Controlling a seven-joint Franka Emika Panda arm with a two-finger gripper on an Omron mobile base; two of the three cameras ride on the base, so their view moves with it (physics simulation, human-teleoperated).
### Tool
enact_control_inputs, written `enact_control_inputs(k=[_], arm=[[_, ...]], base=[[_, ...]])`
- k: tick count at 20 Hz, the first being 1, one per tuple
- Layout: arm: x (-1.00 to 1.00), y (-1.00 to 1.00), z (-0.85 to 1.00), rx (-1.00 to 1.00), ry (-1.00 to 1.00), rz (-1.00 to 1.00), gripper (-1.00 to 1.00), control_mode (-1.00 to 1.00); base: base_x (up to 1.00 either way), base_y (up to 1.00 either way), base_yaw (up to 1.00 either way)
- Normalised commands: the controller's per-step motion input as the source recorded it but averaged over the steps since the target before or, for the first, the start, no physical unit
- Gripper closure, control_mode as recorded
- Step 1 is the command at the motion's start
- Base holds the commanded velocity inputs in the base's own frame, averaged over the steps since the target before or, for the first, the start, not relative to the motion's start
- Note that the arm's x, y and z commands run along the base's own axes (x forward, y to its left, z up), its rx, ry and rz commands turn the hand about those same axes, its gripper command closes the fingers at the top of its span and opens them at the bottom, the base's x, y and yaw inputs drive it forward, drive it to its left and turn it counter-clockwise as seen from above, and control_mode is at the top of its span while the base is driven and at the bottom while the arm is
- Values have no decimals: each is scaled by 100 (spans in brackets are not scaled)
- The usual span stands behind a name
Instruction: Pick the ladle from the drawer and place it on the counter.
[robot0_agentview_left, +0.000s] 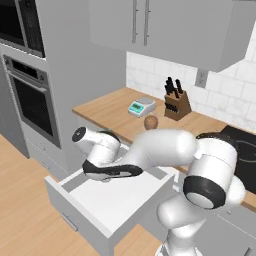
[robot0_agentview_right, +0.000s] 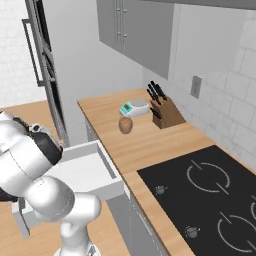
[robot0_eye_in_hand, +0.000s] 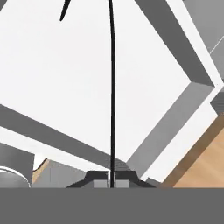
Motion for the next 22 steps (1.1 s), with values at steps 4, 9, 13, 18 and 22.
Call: enact_control_inputs(k=[4,9,13,18,22], arm=[[-12,-100,100,-21,-15,11,100,-100],[0,-100,88,-5,-3,4,100,-100],[45,-100,51,4,17,2,100,-100],[58,-100,-19,17,9,2,100,-100],[65,-100,-37,20,1,1,100,-100]], base=[[0,0,0],[0,0,0],[0,0,0],[0,0,0],[0,0,0]])
